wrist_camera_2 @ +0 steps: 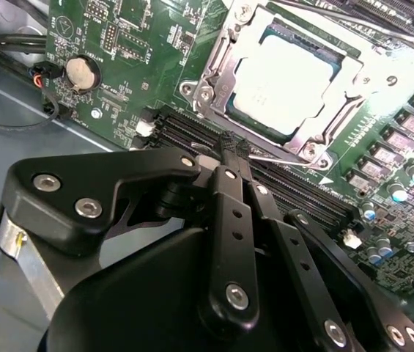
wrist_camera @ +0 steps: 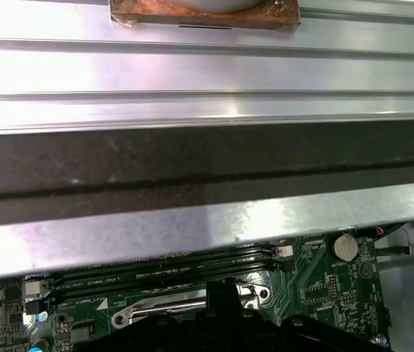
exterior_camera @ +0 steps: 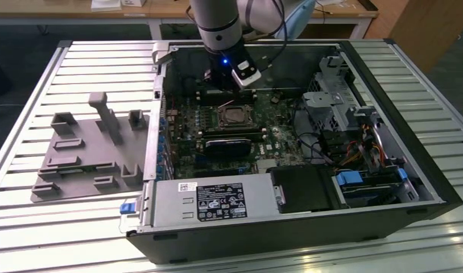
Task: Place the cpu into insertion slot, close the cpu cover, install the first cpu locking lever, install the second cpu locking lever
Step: 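Install the first cpu locking lever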
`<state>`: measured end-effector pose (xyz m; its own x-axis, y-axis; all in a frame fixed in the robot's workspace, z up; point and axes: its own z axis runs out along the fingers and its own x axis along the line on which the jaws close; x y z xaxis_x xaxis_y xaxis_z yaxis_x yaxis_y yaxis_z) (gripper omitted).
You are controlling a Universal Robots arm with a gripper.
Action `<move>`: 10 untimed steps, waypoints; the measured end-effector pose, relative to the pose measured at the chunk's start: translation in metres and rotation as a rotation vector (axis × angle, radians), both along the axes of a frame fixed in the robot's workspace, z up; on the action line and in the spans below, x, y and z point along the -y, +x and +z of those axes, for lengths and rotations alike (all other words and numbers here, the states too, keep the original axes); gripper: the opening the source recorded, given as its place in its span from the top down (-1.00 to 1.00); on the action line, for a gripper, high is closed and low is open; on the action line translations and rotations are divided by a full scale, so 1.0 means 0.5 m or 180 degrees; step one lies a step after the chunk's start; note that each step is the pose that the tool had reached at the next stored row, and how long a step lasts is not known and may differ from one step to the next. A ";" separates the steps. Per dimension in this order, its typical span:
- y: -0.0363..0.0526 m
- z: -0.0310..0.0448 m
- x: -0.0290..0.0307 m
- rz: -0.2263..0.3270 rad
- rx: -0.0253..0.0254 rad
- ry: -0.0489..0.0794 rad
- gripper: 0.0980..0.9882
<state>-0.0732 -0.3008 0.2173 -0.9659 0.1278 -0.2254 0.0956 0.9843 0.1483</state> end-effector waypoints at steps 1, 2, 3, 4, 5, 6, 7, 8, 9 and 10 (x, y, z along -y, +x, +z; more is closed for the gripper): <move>0.000 -0.002 0.000 0.0000 0.0001 0.0000 0.99; 0.000 -0.005 0.000 0.0000 0.0003 0.0000 0.99; 0.000 -0.007 0.000 0.0000 0.0003 0.0000 0.99; 0.000 -0.009 0.000 0.0000 0.0003 0.0000 0.99; 0.000 -0.010 -0.001 -0.0001 0.0004 0.0000 0.99; 0.000 -0.011 -0.001 -0.0001 0.0003 -0.0001 0.99; 0.000 -0.012 -0.002 0.0000 0.0003 -0.0001 0.99; 0.000 -0.013 -0.004 0.0000 0.0003 0.0000 0.99; 0.000 -0.013 -0.004 0.0000 0.0004 0.0000 0.99; 0.000 -0.014 -0.005 0.0000 0.0004 0.0000 0.99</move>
